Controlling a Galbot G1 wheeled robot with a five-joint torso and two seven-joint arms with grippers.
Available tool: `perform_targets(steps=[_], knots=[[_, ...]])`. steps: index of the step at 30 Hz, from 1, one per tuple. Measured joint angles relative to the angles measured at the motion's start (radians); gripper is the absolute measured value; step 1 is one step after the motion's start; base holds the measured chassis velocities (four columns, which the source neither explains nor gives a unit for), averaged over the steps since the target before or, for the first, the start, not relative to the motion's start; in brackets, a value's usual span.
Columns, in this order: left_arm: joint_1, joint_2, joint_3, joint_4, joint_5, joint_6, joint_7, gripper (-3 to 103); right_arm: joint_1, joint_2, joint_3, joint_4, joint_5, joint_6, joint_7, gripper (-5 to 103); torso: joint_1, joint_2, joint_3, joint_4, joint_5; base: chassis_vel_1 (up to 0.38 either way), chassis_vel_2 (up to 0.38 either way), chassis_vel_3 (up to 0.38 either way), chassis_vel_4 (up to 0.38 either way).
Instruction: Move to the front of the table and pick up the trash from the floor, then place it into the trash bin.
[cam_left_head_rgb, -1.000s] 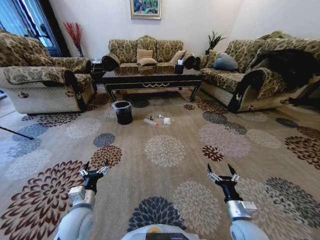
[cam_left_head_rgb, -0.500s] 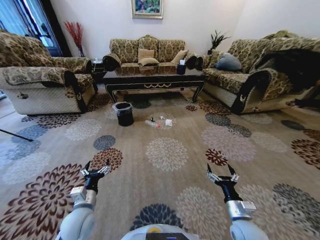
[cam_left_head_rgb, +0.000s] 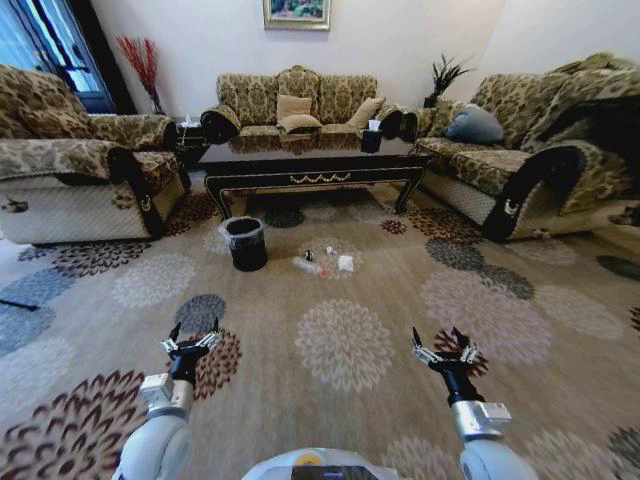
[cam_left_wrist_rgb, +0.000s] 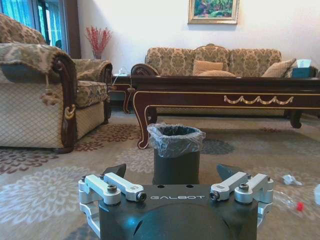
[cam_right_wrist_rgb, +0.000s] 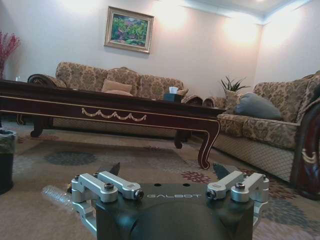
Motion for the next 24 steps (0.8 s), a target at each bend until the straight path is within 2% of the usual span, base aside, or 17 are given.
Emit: perform_targets(steps=[18,20,24], knots=[[-0.005,0.005,-0.006,0.001,-0.003,0.019,-0.015,100,0.004,0.003,-0.006,-0.007,-0.003,0.0,0.001,100,0.0,0.0,0.001,-0.0001,-0.0003,-0.308,0.293,0.295,-0.305],[-0.004,0.006,-0.007,0.001,-0.006,0.033,-0.017,100,0.003,0.003,-0.007,-0.007,-0.005,0.0,0.002,100,0.0,0.0,0.001,0.0,0.0004,-0.304,0.315,0.33,-0.294],[-0.003,0.016,-0.011,-0.001,-0.014,0.051,-0.022,100,0.005,0.003,-0.01,-0.007,-0.006,0.0,0.003,100,0.0,0.0,0.001,0.0,-0.0004,-0.3,0.301,0.305,-0.307]])
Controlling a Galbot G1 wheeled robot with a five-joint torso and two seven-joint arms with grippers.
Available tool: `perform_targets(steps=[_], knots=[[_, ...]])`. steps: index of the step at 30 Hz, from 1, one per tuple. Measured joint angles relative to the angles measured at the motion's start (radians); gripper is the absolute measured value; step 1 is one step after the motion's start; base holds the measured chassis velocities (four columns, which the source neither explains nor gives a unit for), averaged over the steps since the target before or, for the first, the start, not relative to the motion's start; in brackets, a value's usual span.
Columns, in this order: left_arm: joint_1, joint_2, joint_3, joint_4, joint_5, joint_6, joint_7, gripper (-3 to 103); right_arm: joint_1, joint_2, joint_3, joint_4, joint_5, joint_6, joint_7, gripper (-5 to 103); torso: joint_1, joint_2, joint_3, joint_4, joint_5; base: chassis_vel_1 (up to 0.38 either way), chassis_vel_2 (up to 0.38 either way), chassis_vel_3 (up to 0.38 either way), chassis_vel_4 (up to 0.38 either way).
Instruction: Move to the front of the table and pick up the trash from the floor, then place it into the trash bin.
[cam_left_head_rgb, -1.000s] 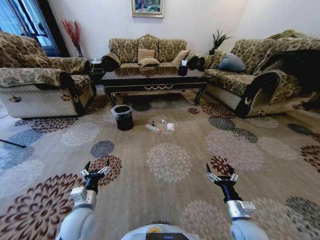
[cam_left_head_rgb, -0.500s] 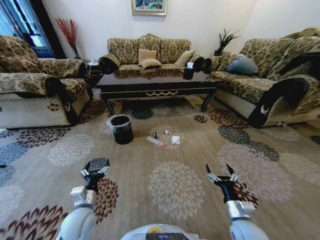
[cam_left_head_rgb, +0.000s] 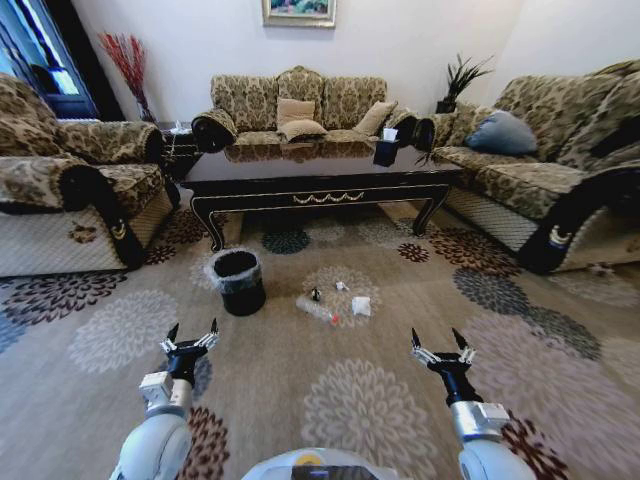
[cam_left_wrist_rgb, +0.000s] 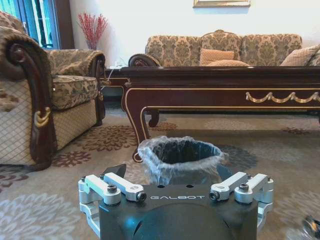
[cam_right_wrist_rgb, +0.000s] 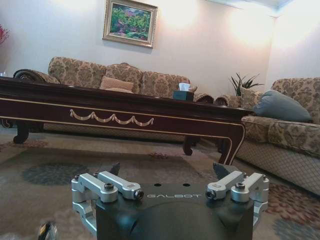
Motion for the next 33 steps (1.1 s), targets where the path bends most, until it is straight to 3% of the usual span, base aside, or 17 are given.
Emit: perform_targets(steps=[12,17,19,21,22,25,26,27,28,31,33], knots=[[-0.012,0.016,-0.011,-0.004,-0.021,0.037,-0.02,100,0.0,0.003,-0.003,0.0,-0.008,-0.001,0.005,100,0.0,0.0,0.0,0.0001,0.0003,-0.267,0.266,0.264,-0.272],[-0.039,0.039,-0.028,-0.005,-0.068,0.08,-0.062,100,0.001,0.002,-0.003,0.0,-0.011,-0.002,0.015,100,0.0,0.0,0.0,0.0,0.0004,-0.196,0.217,0.216,-0.198],[-0.054,0.055,-0.038,-0.01,-0.103,0.119,-0.092,100,0.001,0.002,-0.003,-0.001,-0.014,-0.002,0.016,100,0.001,0.0,0.001,0.0001,0.0005,-0.117,0.114,0.132,-0.127],[-0.089,0.093,-0.054,-0.027,-0.185,0.234,-0.162,100,-0.001,0.002,-0.002,-0.002,-0.017,-0.002,0.017,100,0.0,0.0,0.001,0.0002,0.0001,-0.029,0.054,0.013,-0.028],[-0.089,0.093,-0.054,-0.027,-0.185,0.234,-0.162,100,-0.001,0.002,-0.002,-0.002,-0.017,-0.002,0.017,100,0.0,0.0,0.001,0.0002,0.0001,-0.029,0.054,-0.014,-0.028],[-0.145,0.144,-0.071,-0.044,-0.33,0.426,-0.27,100,-0.002,0.005,-0.003,-0.004,-0.021,0.0,0.018,100,0.0,0.0,0.0,0.0001,0.0002,0.0,0.0,0.0,0.0],[-0.18,0.178,-0.079,-0.047,-0.42,0.495,-0.332,100,-0.004,0.006,-0.003,-0.005,-0.022,0.001,0.018,100,0.0,0.0,0.0,0.0,0.0004,0.021,-0.069,-0.039,0.048],[-0.202,0.199,-0.081,-0.048,-0.474,0.53,-0.366,100,-0.005,0.007,-0.003,-0.005,-0.022,0.001,0.018,100,0.0,0.0,0.0,0.0,0.0006,0.021,-0.069,-0.029,0.023],[-0.202,0.199,-0.081,-0.048,-0.474,0.53,-0.366,100,-0.005,0.007,-0.003,-0.005,-0.022,0.001,0.018,100,0.0,0.0,0.0,0.0,0.0006,0.021,-0.069,-0.029,0.023],[-0.304,0.285,-0.077,-0.015,-0.674,0.599,-0.473,100,-0.008,0.008,0.0,-0.006,-0.024,0.003,0.019,100,0.0,0.0,0.0,0.0,0.0004,0.0,0.0,0.0,0.0],[-0.338,0.311,-0.074,0.006,-0.711,0.605,-0.484,100,-0.009,0.009,0.001,-0.006,-0.024,0.004,0.019,100,0.0,0.0,0.0,-0.0002,0.0003,0.0,0.0,0.0,0.0]])
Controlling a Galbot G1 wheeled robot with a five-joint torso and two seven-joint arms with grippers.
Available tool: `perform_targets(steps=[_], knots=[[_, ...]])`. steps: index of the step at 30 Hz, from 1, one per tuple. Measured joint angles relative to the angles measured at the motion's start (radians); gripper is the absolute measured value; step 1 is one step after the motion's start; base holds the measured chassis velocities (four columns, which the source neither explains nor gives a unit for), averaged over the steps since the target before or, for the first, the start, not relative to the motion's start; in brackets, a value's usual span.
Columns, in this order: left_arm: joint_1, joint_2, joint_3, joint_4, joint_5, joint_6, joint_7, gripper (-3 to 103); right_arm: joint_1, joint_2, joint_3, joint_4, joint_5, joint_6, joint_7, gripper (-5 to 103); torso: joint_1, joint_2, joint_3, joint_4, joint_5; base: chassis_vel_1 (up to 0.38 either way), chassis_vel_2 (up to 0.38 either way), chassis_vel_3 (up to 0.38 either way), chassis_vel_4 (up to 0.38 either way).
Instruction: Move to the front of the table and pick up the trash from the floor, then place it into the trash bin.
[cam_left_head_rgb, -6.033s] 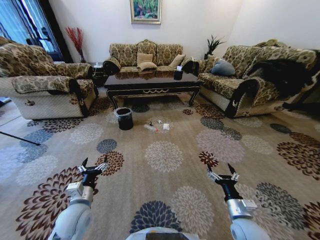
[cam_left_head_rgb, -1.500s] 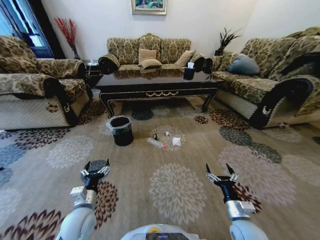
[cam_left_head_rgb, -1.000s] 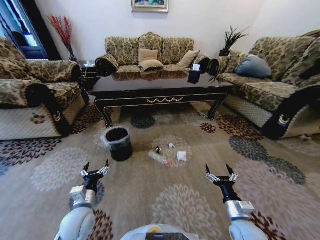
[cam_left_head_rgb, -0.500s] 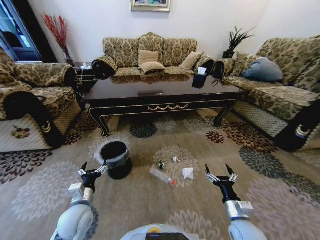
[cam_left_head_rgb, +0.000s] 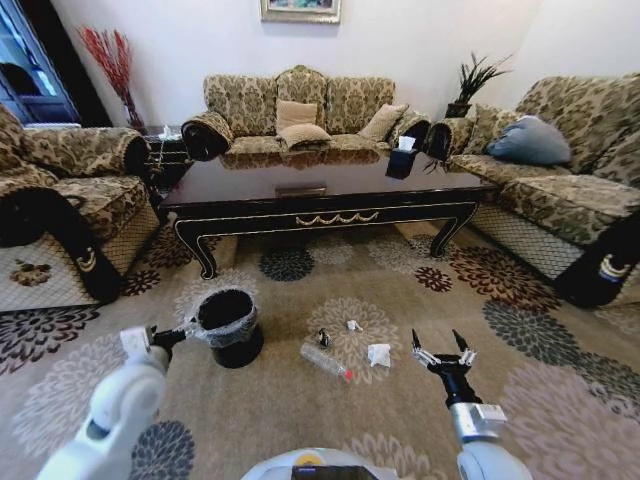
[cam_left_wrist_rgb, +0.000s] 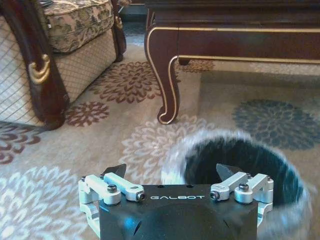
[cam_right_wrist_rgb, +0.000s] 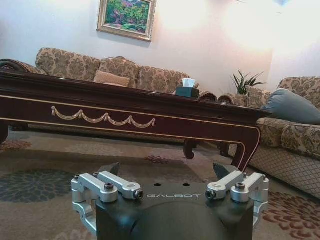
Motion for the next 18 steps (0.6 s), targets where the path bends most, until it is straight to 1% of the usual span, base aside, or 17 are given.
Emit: perform_targets(steps=[1,2,3,4,5,8,12,14,16,18], knots=[[-0.023,0.018,0.001,0.017,-0.026,0.0,-0.003,100,0.0,0.0,0.001,0.0,0.0,0.0,0.0,100,0.0,0.0,0.0,0.0,0.0,0.0,0.0,0.0,0.0],[-0.043,0.035,-0.001,0.035,-0.055,0.0,-0.004,100,0.001,-0.002,-0.002,0.0,0.0,0.0,0.0,100,0.0,0.0,0.0,-0.0006,0.0,0.0,0.0,0.0,0.0],[-0.062,0.06,-0.009,0.064,-0.095,0.001,-0.005,100,0.006,-0.007,-0.008,-0.004,0.0,0.0,0.001,100,0.0,0.0,0.0,0.0001,-0.0001,0.0,0.0,0.0,0.0],[-0.073,0.07,-0.012,0.08,-0.112,0.001,-0.006,100,0.009,-0.01,-0.011,-0.007,0.0,0.0,0.001,100,0.0,0.0,0.0,0.0004,0.0001,0.0,0.0,0.0,0.0],[-0.073,0.07,-0.012,0.08,-0.112,0.001,-0.006,100,0.009,-0.01,-0.011,-0.007,0.0,0.0,0.001,100,0.0,0.0,0.0,0.0004,0.0001,0.0,0.0,0.0,0.0],[-0.115,0.091,0.001,0.155,-0.172,-0.002,-0.011,100,0.01,-0.016,-0.015,-0.018,0.002,0.0,0.001,100,0.0,0.0,0.0,0.0006,0.0001,0.0,0.0,0.0,0.0],[-0.141,0.09,0.021,0.204,-0.202,-0.004,-0.016,100,0.015,-0.022,-0.021,-0.024,0.006,0.001,0.002,100,0.0,0.0,0.0,-0.0003,0.0,0.0,0.0,0.0,0.0],[-0.159,0.084,0.035,0.241,-0.226,-0.006,-0.023,100,0.026,-0.031,-0.032,-0.028,0.011,-0.001,0.004,100,0.0,0.0,0.0,0.0006,0.0002,0.0,0.0,0.0,0.0],[-0.173,0.081,0.047,0.261,-0.237,-0.007,-0.027,100,0.027,-0.033,-0.035,-0.03,0.012,-0.002,0.005,100,0.0,0.0,0.0,0.0007,0.0002,0.0,0.0,0.0,0.0],[-0.211,0.067,0.081,0.317,-0.256,-0.008,-0.03,100,0.028,-0.034,-0.041,-0.032,0.012,-0.003,0.005,100,0.0,0.0,0.0,0.0004,0.0002,0.0,0.0,0.0,0.0]])
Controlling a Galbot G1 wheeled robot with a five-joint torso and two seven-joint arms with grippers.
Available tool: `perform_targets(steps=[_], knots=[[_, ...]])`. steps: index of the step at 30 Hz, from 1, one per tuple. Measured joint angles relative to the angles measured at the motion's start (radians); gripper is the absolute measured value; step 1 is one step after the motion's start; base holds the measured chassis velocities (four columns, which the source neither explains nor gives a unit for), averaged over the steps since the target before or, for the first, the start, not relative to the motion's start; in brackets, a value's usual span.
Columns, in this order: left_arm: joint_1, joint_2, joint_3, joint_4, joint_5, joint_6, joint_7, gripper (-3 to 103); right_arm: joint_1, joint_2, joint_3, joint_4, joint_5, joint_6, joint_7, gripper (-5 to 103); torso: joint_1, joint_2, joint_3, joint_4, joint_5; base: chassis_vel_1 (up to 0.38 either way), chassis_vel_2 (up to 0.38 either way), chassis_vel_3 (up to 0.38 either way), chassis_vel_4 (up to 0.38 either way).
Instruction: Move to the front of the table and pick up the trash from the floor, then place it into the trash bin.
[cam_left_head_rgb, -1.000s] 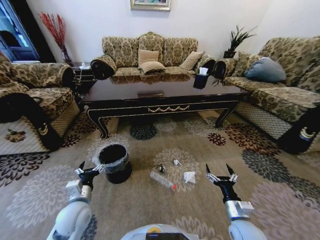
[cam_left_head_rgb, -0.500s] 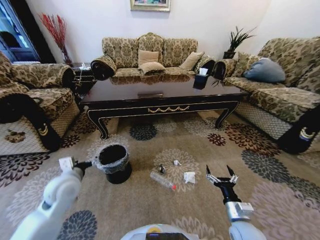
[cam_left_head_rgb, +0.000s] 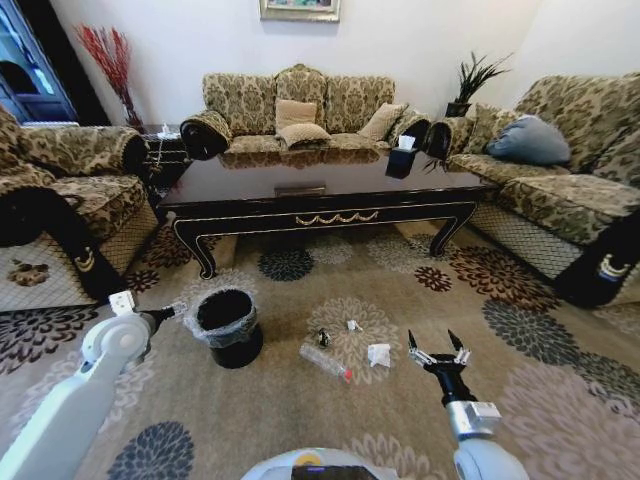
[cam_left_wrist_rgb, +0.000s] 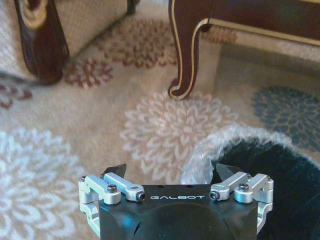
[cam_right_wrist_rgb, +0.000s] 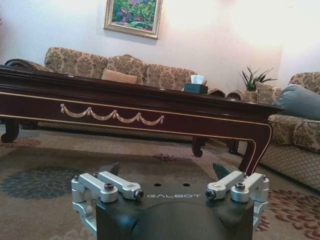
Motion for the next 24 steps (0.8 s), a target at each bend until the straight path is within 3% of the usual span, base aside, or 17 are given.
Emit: perform_targets(steps=[14,22,24], knots=[[-0.13,-0.091,0.169,0.159,0.03,-0.003,-0.004,100,-0.009,0.004,0.005,0.006,0.001,-0.001,0.005,100,0.0,0.0,0.0,-0.0004,0.0001,0.0,0.0,0.0,0.0],[-0.173,-0.111,0.193,0.244,-0.061,-0.004,-0.074,100,-0.014,0.007,0.01,0.006,0.001,0.0,0.006,100,0.0,0.0,0.0,-0.0001,0.0001,0.0,0.0,0.0,0.0],[-0.198,-0.115,0.201,0.273,-0.118,-0.004,-0.104,100,-0.013,0.008,0.008,0.003,0.001,0.0,0.007,100,0.0,0.0,0.0,-0.0002,0.0001,0.0,0.0,0.0,0.0]])
